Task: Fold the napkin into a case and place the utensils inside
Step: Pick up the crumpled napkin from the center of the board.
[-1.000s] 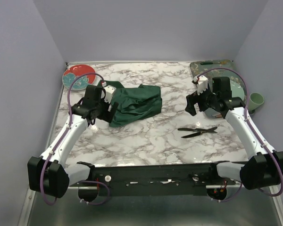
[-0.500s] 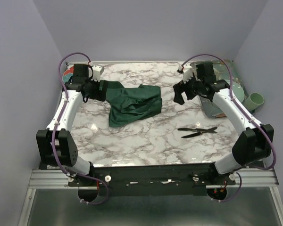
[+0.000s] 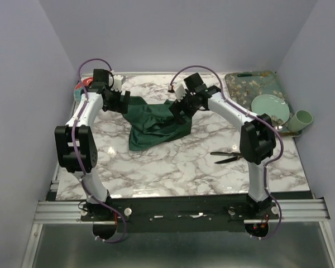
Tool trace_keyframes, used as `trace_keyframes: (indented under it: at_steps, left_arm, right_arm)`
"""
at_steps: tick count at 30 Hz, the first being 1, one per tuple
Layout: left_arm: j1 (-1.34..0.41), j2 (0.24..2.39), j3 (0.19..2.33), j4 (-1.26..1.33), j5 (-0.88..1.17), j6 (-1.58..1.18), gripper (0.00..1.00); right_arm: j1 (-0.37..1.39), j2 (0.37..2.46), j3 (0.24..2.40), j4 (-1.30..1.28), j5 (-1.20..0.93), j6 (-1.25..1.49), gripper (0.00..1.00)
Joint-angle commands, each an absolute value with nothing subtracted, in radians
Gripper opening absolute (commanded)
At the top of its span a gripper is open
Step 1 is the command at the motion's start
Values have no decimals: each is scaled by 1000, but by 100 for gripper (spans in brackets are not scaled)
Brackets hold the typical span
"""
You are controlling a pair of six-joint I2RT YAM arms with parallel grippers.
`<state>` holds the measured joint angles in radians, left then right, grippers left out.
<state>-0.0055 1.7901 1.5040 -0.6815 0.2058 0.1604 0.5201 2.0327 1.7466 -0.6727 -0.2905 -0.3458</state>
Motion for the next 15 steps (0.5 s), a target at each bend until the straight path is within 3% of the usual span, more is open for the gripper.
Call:
trace_keyframes:
  at_steps: [1, 9, 15]
  left_arm:
    - [25, 1847, 1548, -687, 238, 158, 99]
    - [35, 1823, 1490, -680, 314, 221, 99]
    - [35, 1682, 1286, -673, 412, 479, 95]
  right_arm:
    - [572, 2138, 1833, -732, -270, -397, 100]
    - [624, 2187, 1784, -778, -282, -477, 98]
    - [624, 2132, 1657, -824, -293, -525, 79]
